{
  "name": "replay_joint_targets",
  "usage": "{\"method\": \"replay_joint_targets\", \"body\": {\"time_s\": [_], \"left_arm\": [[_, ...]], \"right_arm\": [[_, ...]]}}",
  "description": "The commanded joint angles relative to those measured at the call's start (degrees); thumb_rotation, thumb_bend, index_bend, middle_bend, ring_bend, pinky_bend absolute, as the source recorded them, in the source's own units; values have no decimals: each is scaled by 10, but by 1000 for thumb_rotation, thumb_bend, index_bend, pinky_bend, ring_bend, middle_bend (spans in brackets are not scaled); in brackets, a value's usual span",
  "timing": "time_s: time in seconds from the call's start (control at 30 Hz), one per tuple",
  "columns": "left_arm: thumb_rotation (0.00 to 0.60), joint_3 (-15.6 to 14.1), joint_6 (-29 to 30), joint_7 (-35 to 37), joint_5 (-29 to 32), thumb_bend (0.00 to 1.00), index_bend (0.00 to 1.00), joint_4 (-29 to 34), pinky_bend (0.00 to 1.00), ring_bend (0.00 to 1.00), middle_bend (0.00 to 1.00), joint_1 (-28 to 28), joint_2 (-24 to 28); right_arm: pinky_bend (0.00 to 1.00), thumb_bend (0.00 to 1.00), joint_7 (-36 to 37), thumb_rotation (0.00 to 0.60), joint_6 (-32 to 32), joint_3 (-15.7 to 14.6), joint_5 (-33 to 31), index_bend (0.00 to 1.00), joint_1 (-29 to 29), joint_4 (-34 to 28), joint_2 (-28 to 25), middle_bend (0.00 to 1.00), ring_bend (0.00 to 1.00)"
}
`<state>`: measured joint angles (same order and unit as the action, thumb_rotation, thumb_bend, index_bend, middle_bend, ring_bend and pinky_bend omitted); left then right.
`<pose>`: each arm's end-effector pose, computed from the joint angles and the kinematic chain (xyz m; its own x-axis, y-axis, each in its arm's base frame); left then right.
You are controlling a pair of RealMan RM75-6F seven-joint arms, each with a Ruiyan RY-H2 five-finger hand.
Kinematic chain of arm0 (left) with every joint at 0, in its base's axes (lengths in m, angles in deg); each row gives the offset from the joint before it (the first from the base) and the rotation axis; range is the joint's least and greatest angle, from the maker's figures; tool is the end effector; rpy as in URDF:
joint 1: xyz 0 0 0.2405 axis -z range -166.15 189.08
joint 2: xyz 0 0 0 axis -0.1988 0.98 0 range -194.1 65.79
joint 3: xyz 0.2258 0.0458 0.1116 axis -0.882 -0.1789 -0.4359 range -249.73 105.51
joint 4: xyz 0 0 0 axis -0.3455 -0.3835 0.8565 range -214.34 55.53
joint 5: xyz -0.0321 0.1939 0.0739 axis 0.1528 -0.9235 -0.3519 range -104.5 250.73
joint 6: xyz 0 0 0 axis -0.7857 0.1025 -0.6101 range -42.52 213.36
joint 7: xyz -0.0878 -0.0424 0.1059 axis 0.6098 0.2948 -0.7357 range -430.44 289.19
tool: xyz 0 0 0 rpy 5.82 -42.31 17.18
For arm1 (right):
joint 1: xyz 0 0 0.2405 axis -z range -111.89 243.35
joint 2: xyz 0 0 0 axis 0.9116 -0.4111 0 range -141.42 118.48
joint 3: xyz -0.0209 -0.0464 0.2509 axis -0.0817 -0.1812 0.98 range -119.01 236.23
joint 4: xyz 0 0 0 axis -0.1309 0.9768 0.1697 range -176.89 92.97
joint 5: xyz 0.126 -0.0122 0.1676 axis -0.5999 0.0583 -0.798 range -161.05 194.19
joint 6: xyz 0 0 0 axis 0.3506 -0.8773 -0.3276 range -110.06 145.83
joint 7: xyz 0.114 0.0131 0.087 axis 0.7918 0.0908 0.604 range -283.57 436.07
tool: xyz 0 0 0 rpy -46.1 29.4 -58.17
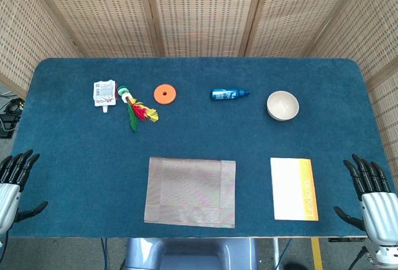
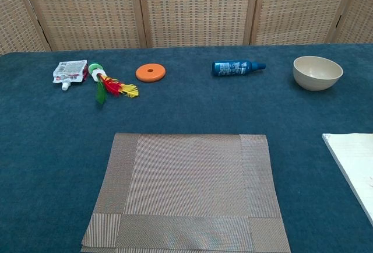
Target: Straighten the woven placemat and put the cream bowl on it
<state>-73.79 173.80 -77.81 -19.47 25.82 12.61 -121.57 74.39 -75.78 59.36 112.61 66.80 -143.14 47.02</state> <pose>-0.2727 0.1431 0.1687 0.4167 0.0431 0.9080 0.9082 -0.0625 -0.4138 -0.2756 -0.1403 0.1824 0.3716 0.0729 0.9255 -0.9220 -0.0880 0.3771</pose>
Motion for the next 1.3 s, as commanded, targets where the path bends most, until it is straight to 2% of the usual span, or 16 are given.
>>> {"method": "replay_joint_targets", "body": {"time_s": [0.03,0.17,0.4,0.47,0.53,0.6,0.8,1.03,1.3], "left_arm": [[600,0,-1,-3,-1,27,0,-1,0,0,0,0,-1],[600,-2,-9,-9,-4,27,0,-4,0,0,0,4,-3],[600,-9,-38,-5,-62,27,14,-41,0,0,0,35,-37],[600,-12,-62,-11,-84,36,83,-59,0,0,0,54,-58],[600,-19,-114,-22,-112,54,210,-80,0,0,0,88,-88],[600,-22,-151,-25,-130,62,276,-97,0,0,0,116,-113],[600,-27,-208,-43,-158,126,399,-134,0,0,0,161,-165],[600,-39,-257,-39,-178,255,417,-183,0,0,0,207,-237],[600,-59,-268,-36,-177,278,417,-224,0,0,0,221,-280]], "right_arm": [[0,0,3,600,3,-1,-1,0,-1,-1,-1,0,0],[0,0,7,600,8,-1,-4,0,-2,-1,-2,0,0],[0,0,16,600,6,2,-10,0,-2,-6,-7,0,0],[0,0,19,600,9,4,-14,0,-3,-6,-8,0,0],[0,0,19,600,15,5,-20,0,-5,-5,-8,0,0],[0,0,17,600,20,6,-24,0,-7,-4,-7,0,0],[0,0,13,600,28,7,-28,0,-10,-3,-4,0,0],[0,0,11,600,37,10,-39,0,-14,-1,-2,0,0],[0,0,12,600,37,9,-40,0,-13,-3,-3,0,0]]}}
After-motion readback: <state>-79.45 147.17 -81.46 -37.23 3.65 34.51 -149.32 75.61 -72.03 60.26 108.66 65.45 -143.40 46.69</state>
